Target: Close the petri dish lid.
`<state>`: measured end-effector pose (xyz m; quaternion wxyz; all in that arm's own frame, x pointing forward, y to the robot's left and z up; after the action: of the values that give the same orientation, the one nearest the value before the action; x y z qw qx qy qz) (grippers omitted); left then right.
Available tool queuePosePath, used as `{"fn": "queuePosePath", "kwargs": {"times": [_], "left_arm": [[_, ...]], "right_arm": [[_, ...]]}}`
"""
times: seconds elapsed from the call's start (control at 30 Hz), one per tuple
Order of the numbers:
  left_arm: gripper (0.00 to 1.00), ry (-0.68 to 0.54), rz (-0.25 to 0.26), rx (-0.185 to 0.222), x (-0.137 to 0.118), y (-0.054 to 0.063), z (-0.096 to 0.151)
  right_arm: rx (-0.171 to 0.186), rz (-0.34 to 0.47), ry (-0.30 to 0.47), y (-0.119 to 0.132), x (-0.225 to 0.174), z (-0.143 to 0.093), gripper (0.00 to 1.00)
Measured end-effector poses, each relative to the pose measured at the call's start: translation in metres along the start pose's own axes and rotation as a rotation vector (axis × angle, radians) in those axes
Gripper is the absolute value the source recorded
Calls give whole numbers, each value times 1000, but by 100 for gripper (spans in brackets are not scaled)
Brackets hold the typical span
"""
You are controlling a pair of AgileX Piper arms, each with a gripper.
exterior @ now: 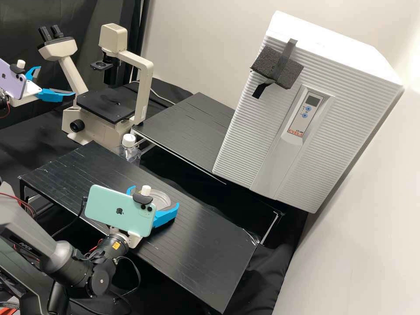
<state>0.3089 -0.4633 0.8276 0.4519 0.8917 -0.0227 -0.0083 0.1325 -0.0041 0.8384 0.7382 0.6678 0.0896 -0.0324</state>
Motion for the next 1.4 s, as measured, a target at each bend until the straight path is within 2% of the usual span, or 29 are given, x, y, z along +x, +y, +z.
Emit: {"fn": "queuePosePath", "kwargs": {"times": [0.23, 0.53, 0.7, 0.8, 0.93, 1.2, 1.23, 1.4], "left_arm": [[100, 0, 0, 0, 0, 0, 0], [100, 0, 0, 0, 0, 0, 0], [100, 0, 0, 0, 0, 0, 0], [100, 0, 0, 0, 0, 0, 0], [100, 0, 0, 0, 0, 0, 0], [100, 0, 0, 0, 0, 0, 0], [100, 0, 0, 0, 0, 0, 0], [100, 0, 0, 0, 0, 0, 0]], "right_arm": [[-2, 3, 0, 0, 0, 0, 100], [-45, 26, 1, 2, -2, -5, 100], [-50, 32, -4, 3, -3, -5, 100], [-37, 20, -18, 2, -3, -2, 100], [11, 0, -41, 1, -3, 7, 100], [39, -12, -43, 0, -4, 11, 100], [44, -13, -44, 0, -4, 12, 0], [46, -14, -44, 0, -3, 12, 0]]}}
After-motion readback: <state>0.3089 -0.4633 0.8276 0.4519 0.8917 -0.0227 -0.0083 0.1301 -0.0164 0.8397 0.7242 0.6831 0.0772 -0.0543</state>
